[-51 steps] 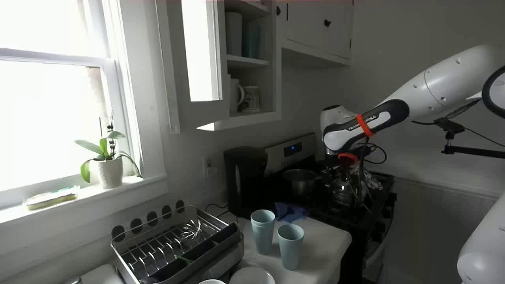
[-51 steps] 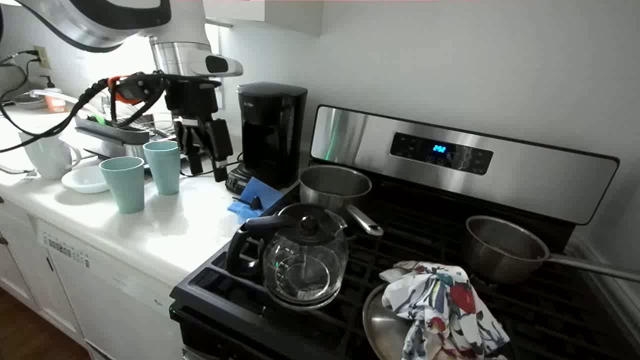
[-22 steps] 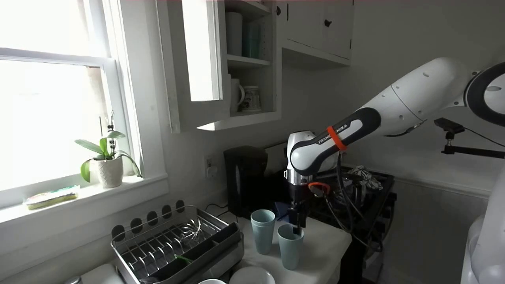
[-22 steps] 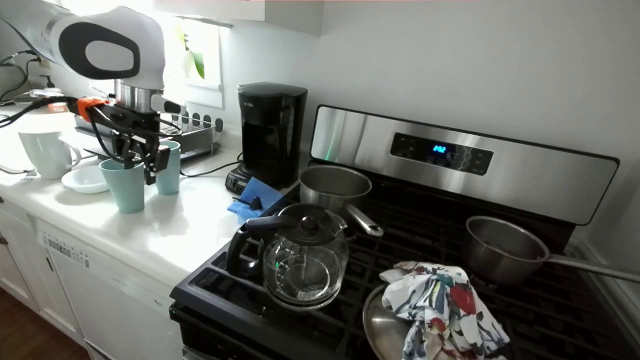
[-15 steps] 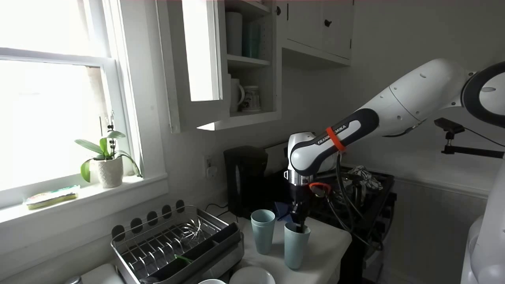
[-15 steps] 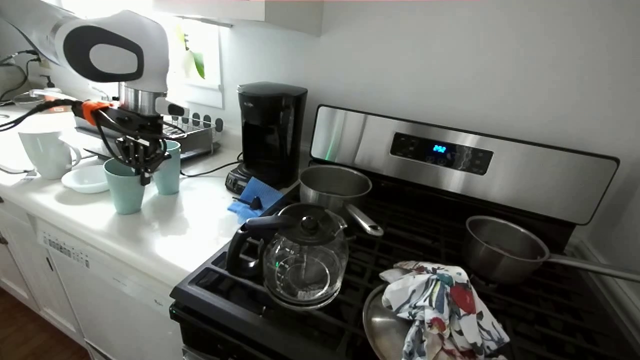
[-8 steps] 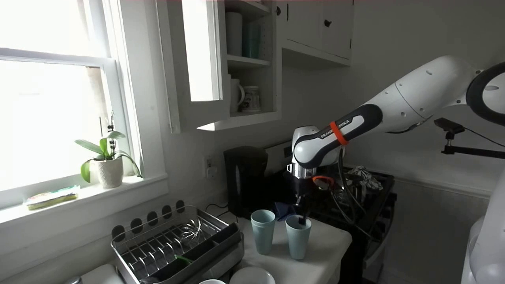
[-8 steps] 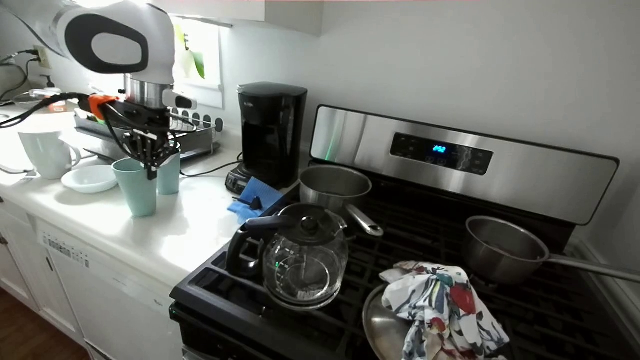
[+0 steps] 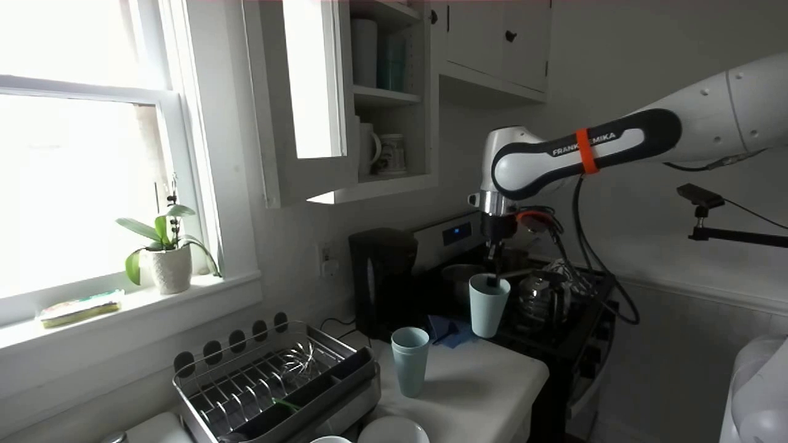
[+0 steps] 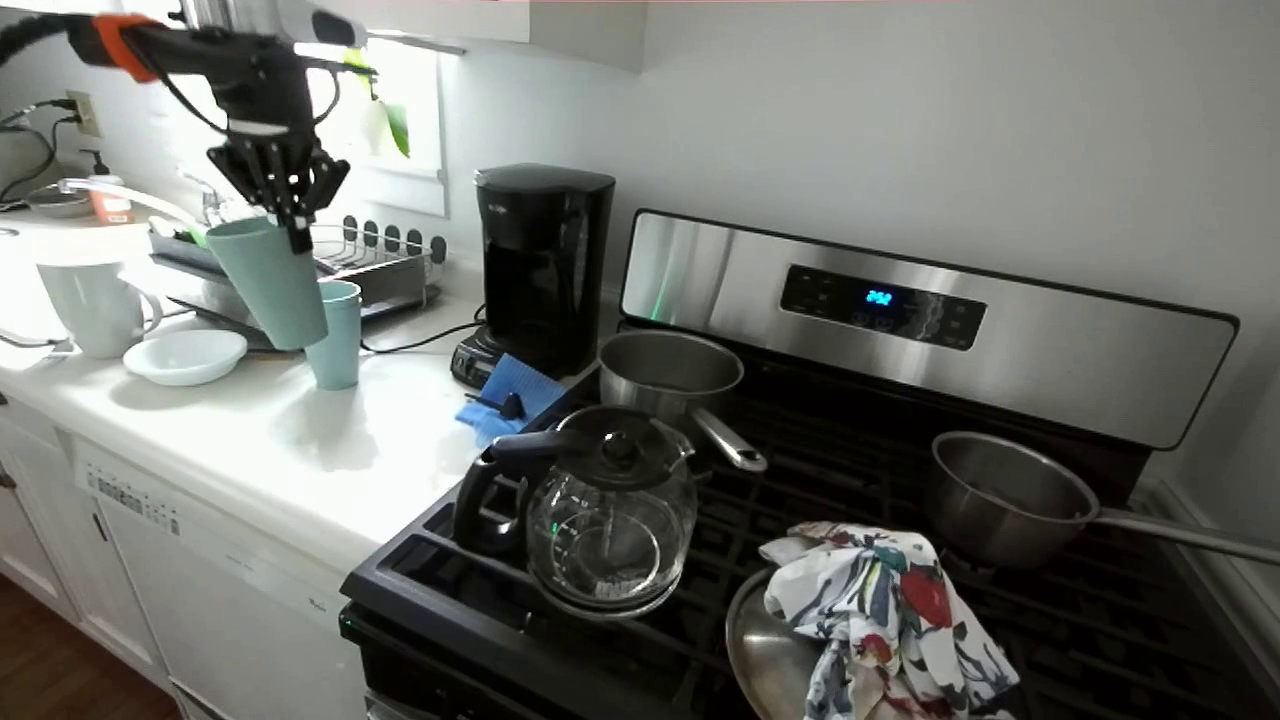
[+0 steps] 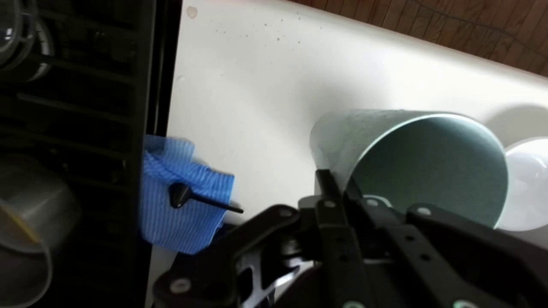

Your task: Place the cup in the cabinet, then close the cabinet

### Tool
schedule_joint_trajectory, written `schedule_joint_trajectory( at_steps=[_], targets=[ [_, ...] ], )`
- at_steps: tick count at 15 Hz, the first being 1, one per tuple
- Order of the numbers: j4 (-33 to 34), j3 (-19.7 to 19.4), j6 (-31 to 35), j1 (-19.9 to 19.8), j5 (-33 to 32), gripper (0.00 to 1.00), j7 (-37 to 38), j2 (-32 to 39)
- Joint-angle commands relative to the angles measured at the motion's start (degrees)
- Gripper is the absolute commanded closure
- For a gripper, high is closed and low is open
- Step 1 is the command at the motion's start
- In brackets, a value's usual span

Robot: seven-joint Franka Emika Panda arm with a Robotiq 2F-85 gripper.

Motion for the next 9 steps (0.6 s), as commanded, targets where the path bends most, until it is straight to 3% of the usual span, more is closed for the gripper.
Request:
schedule_joint_trajectory(
  at_steps=[1,9],
  targets=[
    [1.58,-0.66,-1.66,0.57,-0.80,0.99,-0.26,-1.58],
    [2.44,-0.62,-0.89,1.39,0.86,0.99,0.02,-2.56]
  ],
)
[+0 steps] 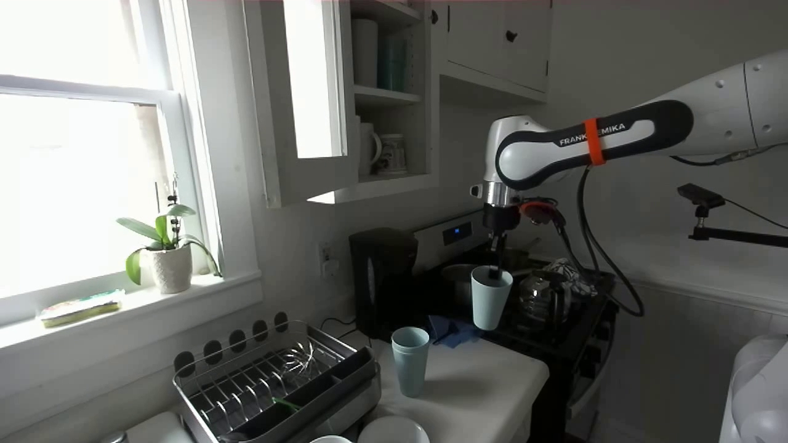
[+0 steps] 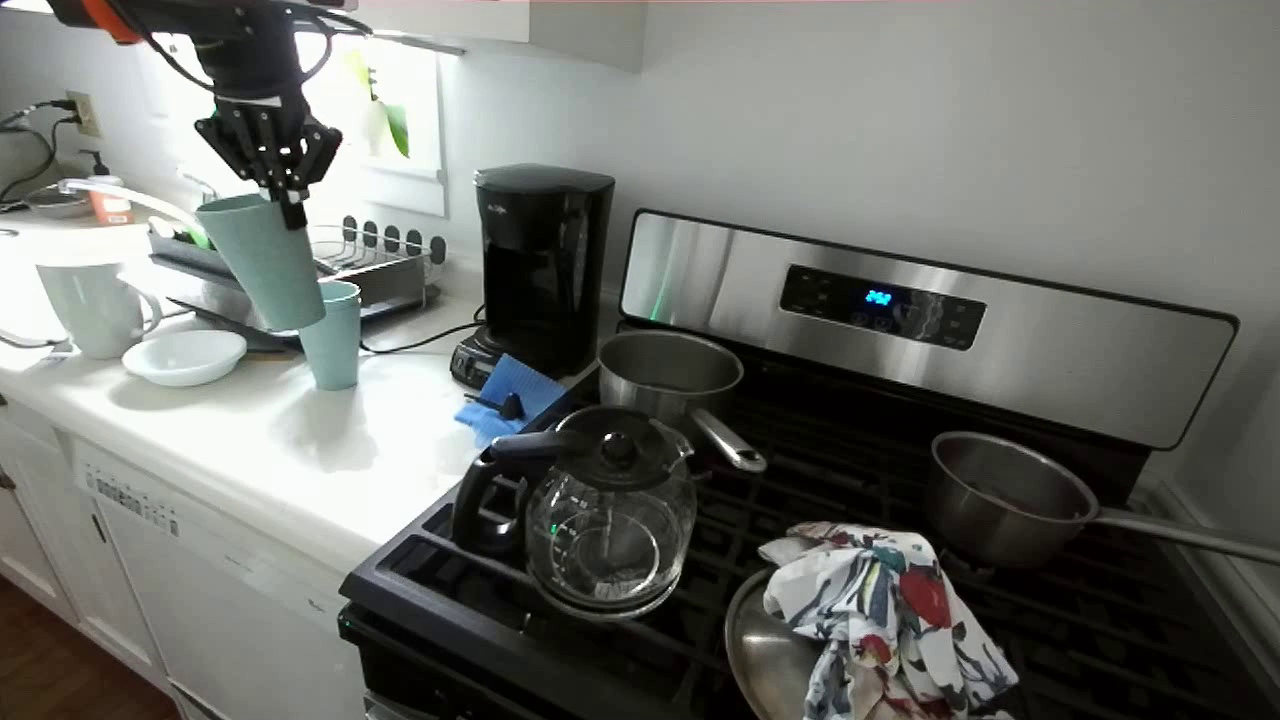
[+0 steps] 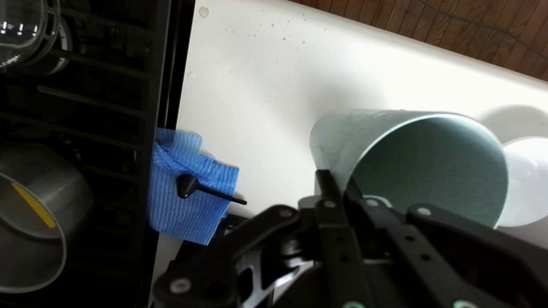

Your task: Place the cup in the cabinet, then close the cabinet

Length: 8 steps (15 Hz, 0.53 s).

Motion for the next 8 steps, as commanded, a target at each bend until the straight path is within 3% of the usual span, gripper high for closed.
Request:
schedule_joint_trajectory(
  at_steps=[1,8],
  targets=[
    [2.08,-0.36,0.97,0.85,1.88,0.99,1.36,-1.62],
    [14.23,-0.36,-0.74,0.03,3.47,0.99,8.60,-2.19]
  ],
)
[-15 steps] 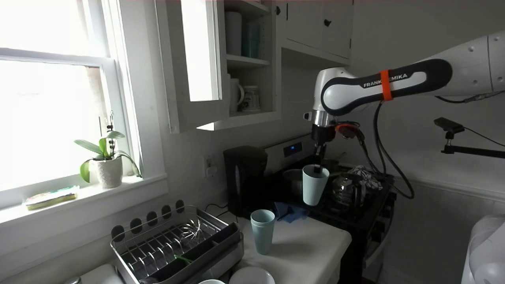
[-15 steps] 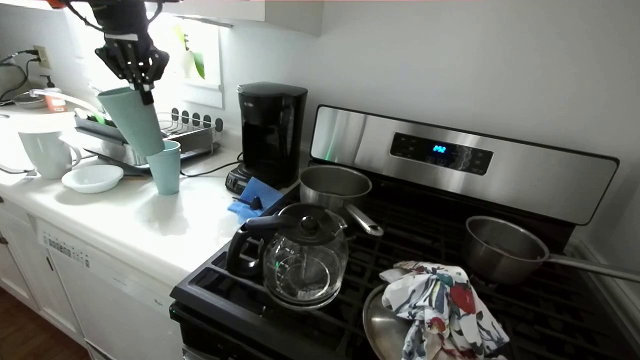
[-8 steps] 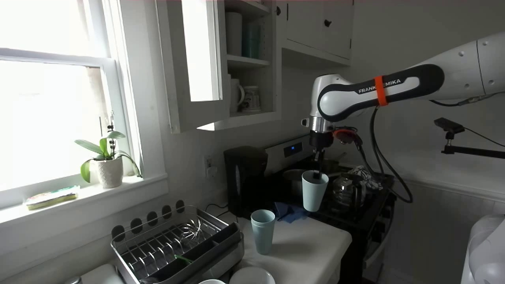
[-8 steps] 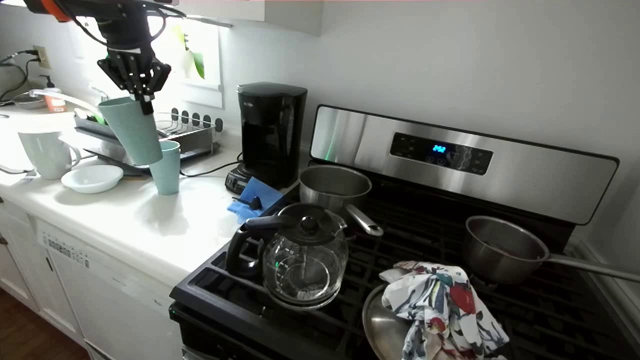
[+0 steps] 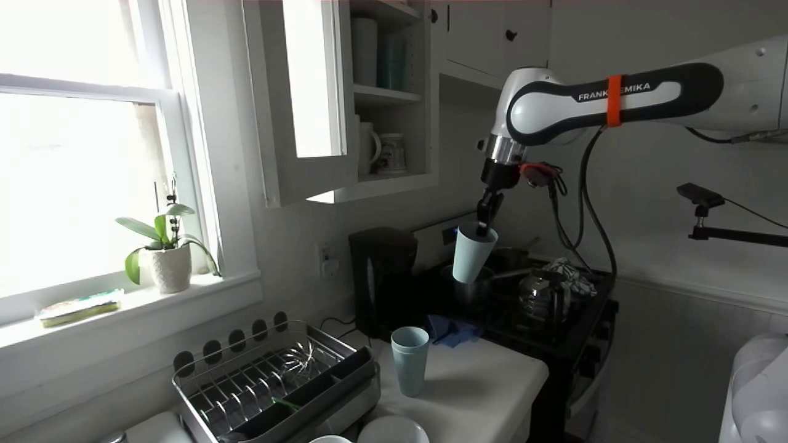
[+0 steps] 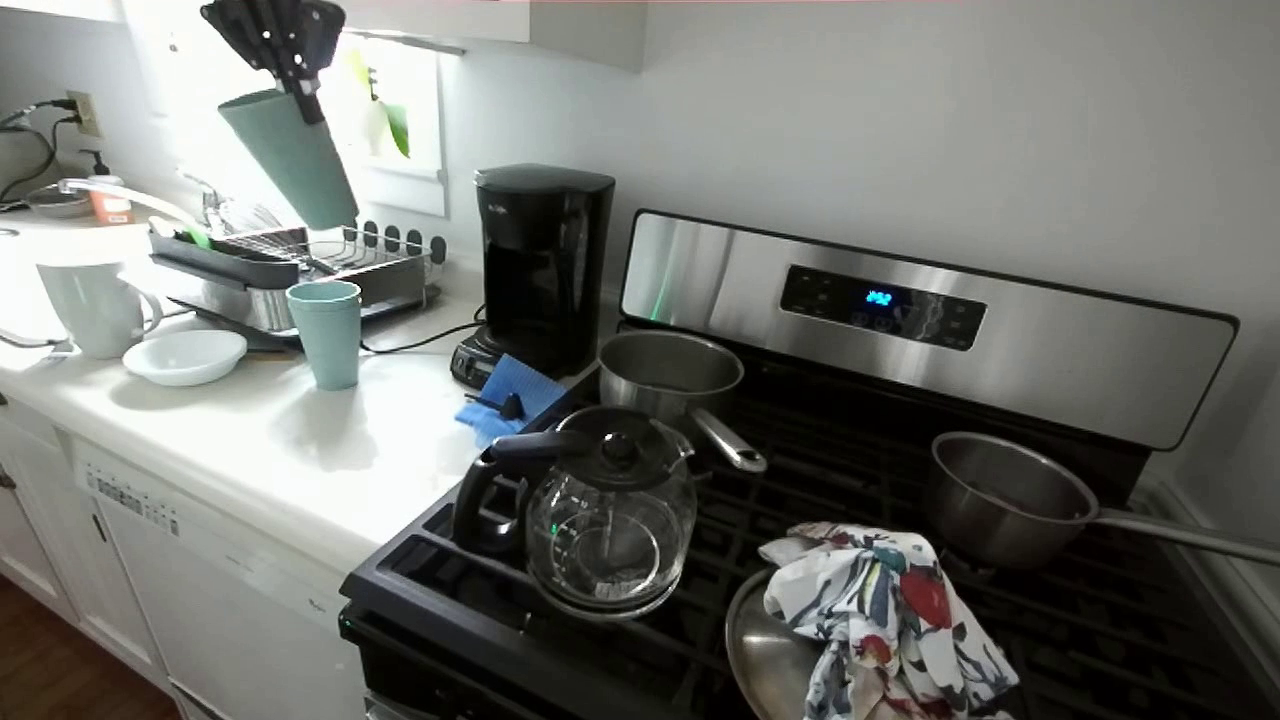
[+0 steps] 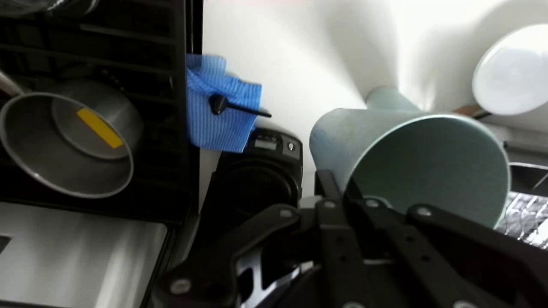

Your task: Place the cup in the cabinet, then close the cabinet

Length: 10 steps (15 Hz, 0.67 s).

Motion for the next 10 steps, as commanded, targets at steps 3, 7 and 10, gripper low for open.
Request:
schedule_joint_trajectory(
  at_steps=[3,7,10],
  targets=[
    [10.92,0.51,-1.32,-0.15,2.05,0.99,7.20,0.40],
    [17.37,0.15,-1.50,-0.10,3.67,0.99,8.95,1.15],
    [22.09,-0.06,0.37,-0.08,5.30,0.99,11.03,2.67]
  ],
)
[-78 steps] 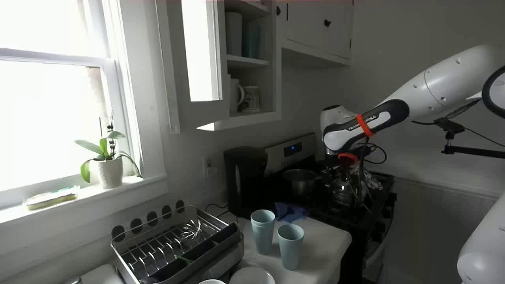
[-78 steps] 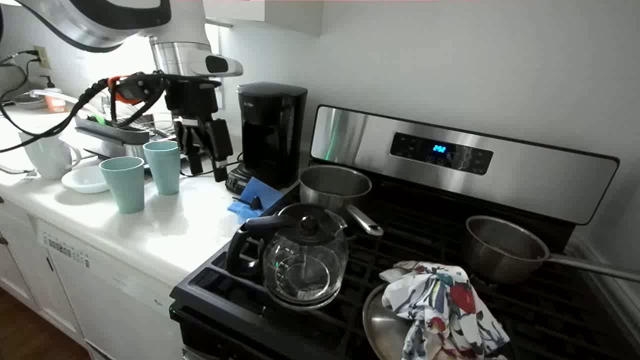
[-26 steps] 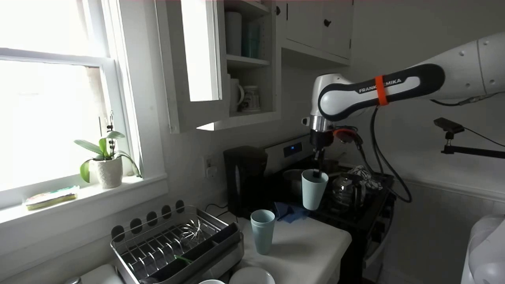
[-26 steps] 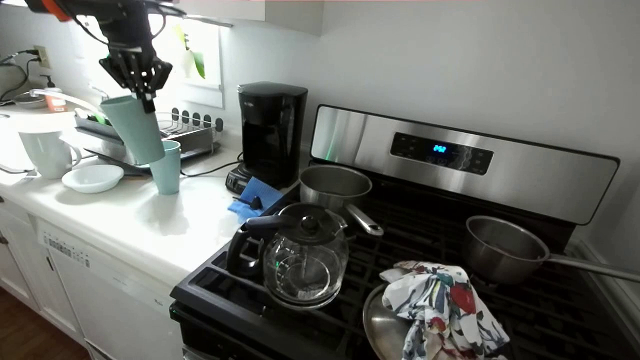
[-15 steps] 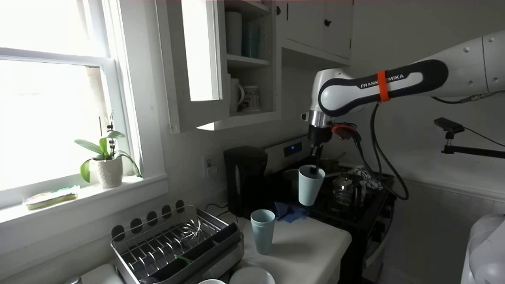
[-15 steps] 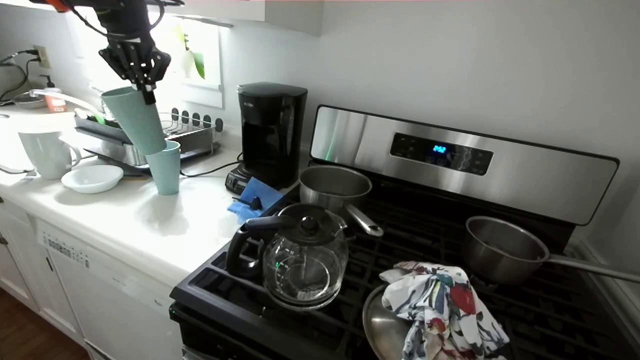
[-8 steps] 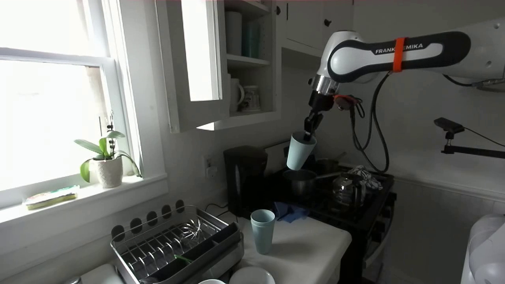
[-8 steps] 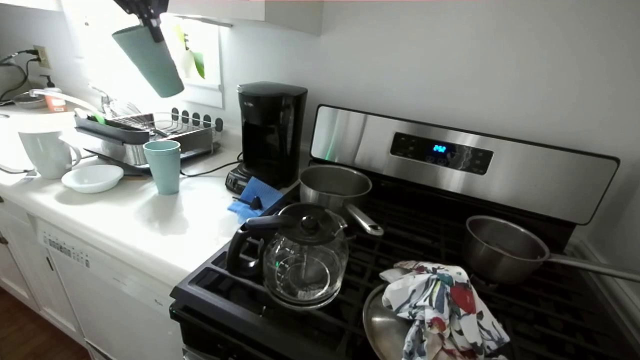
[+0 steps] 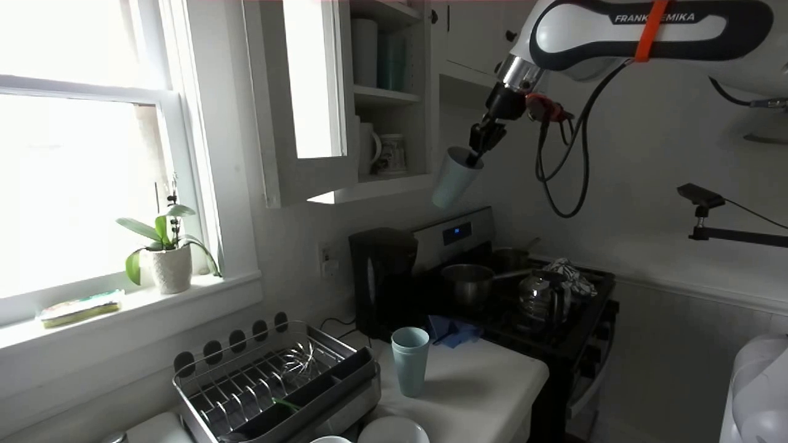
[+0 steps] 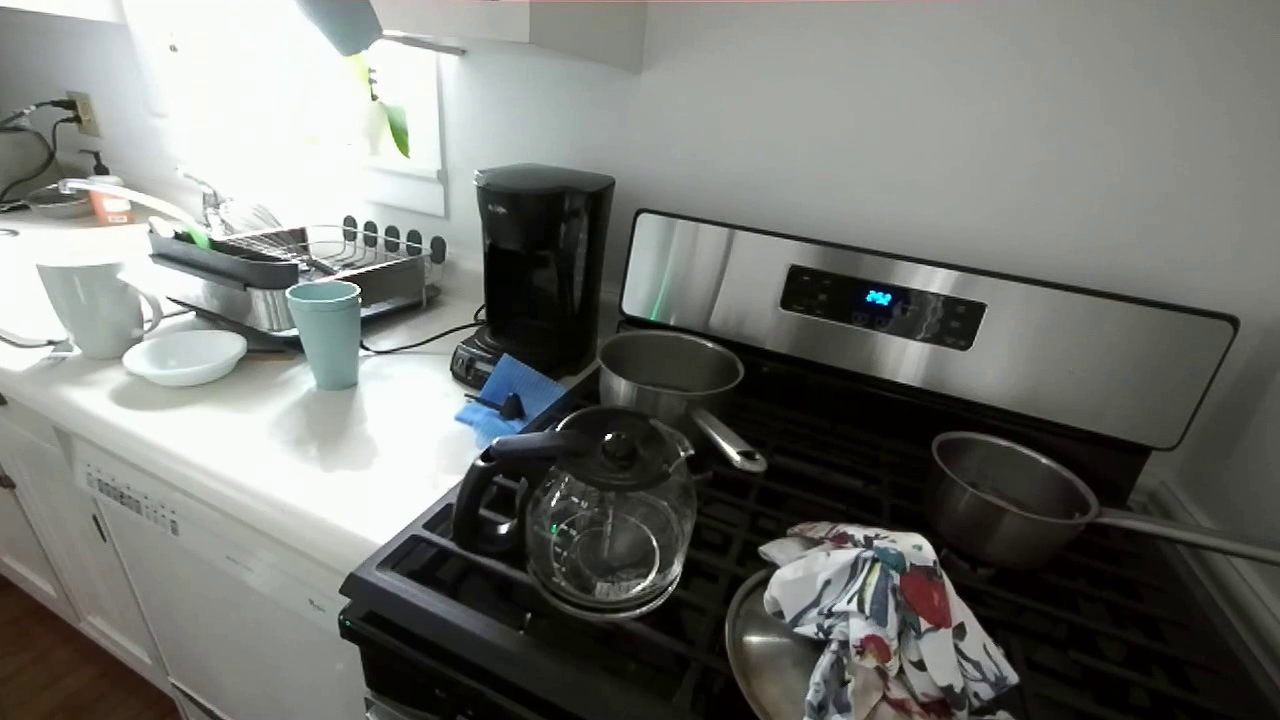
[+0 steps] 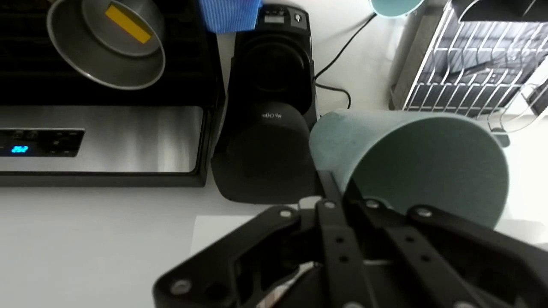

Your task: Place the cup in the cabinet, then close the cabinet

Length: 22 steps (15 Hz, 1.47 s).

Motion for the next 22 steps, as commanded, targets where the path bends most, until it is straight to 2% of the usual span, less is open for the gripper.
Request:
schedule_joint_trajectory(
  at_steps=[1,7,11,17,21,22],
  targets=[
    [7.02,-0.17,1.38,-0.09,2.75,0.99,2.84,3.14],
    [15.03,-0.28,6.29,0.25,7.86,0.99,6.98,9.45],
    [20.06,0.33,6.78,-0.06,10.52,0.99,11.01,14.68],
    [29.14,1.60,2.45,-0.66,9.13,0.99,18.87,21.60],
    [35.55,1.51,-3.47,-0.91,9.89,0.99,22.93,25.99],
    [37.13,1.58,-4.77,-1.09,8.32,0.99,24.76,27.11]
  ],
)
